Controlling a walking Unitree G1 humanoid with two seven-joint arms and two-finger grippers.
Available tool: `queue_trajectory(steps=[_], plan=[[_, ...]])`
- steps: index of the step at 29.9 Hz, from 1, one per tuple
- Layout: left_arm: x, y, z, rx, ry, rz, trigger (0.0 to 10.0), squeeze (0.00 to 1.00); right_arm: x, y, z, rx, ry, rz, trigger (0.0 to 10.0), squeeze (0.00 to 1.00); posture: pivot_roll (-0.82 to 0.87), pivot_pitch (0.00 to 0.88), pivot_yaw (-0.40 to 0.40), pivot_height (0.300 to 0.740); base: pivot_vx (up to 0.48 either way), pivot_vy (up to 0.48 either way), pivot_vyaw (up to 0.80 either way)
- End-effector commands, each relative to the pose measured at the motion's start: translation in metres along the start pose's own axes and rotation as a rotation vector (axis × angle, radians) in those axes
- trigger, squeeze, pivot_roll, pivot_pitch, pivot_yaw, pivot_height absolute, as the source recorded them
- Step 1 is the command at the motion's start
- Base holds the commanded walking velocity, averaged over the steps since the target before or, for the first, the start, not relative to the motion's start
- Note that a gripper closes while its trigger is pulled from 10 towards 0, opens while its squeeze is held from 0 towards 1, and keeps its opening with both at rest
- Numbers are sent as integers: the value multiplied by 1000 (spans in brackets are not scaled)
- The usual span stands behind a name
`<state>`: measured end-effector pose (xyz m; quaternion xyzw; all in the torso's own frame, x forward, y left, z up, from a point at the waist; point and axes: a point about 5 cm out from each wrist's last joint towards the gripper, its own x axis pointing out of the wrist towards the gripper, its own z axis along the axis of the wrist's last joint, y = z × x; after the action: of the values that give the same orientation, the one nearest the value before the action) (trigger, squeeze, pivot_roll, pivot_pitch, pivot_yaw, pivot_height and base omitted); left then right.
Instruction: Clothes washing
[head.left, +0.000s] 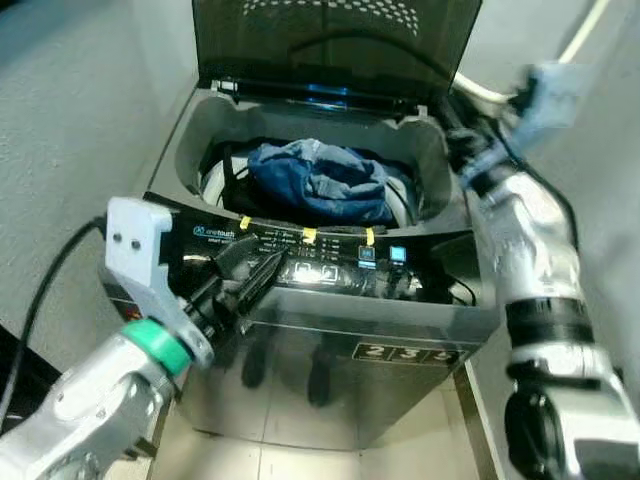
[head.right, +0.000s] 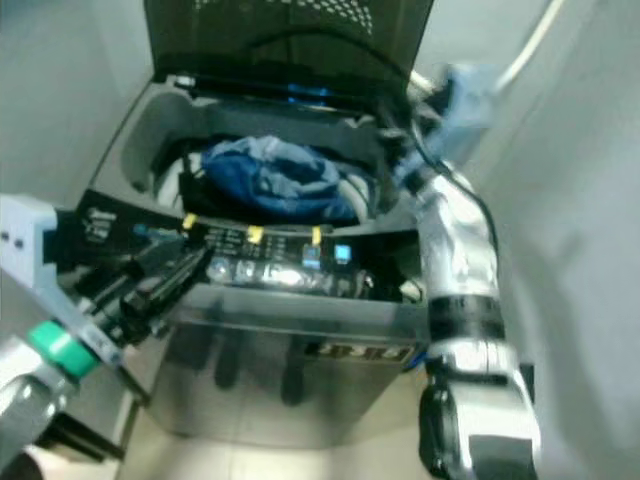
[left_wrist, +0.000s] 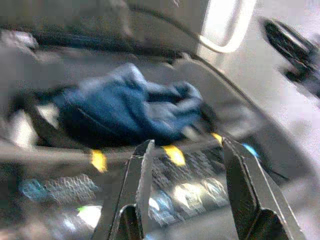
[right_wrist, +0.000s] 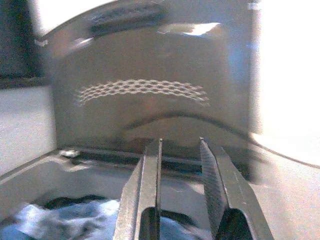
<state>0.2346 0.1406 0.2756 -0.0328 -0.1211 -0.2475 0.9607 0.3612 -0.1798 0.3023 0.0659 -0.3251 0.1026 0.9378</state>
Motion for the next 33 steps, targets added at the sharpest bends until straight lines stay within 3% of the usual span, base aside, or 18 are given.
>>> queue_trajectory(steps=[1,6,10,17,33], plan=[[4,4,0,42,-12,39,10000,0,-5,1,7,-33,-53,-36,10000,0,131,100,5,740,0,0,0],[10,11,5,94,-43,76,10000,0,-14,7,7,-49,-72,-53,10000,0,130,94,7,740,0,0,0],[20,24,9,150,-82,157,10000,0,-24,28,5,-45,-56,30,10000,0,125,77,5,740,0,0,0],[19,27,-4,190,-52,181,10000,0,-40,37,2,-24,6,93,10000,0,122,60,-3,740,0,0,0],[29,40,-19,217,-81,271,10000,0,-39,65,-20,91,62,97,10000,0,123,26,-18,740,0,0,0]])
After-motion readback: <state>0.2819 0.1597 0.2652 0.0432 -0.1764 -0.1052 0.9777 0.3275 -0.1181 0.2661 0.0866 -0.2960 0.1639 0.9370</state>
